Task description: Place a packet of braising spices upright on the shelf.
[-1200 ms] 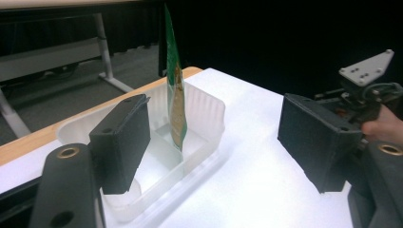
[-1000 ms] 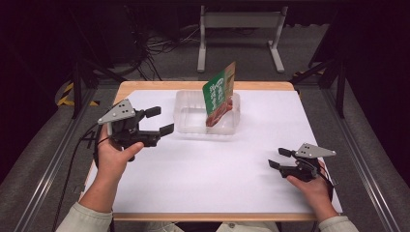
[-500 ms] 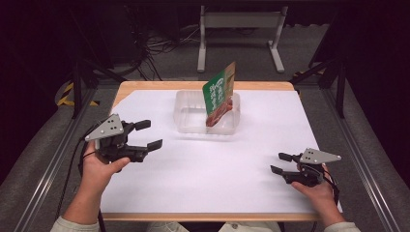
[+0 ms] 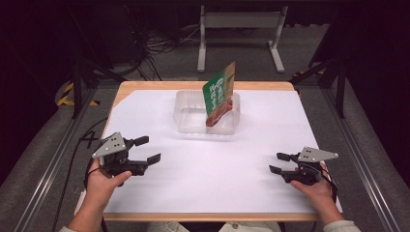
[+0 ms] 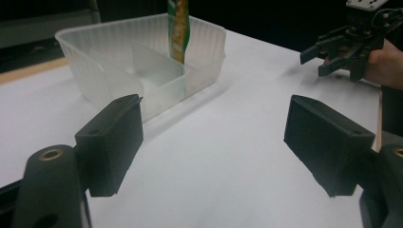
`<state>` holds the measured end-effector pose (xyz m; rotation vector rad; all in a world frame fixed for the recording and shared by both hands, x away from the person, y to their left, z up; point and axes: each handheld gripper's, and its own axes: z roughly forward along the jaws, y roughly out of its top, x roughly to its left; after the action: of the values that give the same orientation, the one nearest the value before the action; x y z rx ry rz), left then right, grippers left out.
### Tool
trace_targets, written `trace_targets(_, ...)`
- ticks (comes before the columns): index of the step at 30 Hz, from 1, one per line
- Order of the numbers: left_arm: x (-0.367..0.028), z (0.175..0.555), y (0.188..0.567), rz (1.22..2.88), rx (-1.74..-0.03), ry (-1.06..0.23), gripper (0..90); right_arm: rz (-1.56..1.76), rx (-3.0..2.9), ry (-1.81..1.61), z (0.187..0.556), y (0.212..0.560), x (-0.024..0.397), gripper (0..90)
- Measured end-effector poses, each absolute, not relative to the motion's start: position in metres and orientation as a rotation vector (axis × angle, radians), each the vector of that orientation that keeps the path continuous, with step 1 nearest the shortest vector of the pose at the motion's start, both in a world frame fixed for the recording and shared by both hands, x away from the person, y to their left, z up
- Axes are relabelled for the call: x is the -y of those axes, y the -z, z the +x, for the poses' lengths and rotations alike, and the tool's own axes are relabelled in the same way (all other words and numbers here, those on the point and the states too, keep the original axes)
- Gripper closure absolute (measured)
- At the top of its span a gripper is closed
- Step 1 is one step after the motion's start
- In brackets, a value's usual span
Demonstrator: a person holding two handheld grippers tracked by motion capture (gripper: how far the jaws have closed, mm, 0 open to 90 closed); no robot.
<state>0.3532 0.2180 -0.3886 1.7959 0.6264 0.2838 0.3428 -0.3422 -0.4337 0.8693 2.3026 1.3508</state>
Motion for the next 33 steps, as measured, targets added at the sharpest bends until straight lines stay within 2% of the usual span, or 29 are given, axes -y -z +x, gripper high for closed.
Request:
trace_targets(3,-0.222,0.351,0.404,1.794,-0.685,-0.267,22.7,0.874,-2.298,-1.352,0.343,0.435,0.342,36.8)
trace_targets(19,-0.224,0.349,0.442,1.826,-0.695,-0.241,9.3,0.875,-2.319,-1.345,0.344,0.439,0.341,35.0)
trace_targets(23,-0.223,0.35,0.452,1.884,-0.693,-0.273,6.2,0.871,-2.323,-1.347,0.344,0.439,0.34,34.9)
trace_targets(33,-0.221,0.349,0.455,1.905,-0.74,-0.306,4.4,0.878,-2.326,-1.343,0.344,0.44,0.34,34.0)
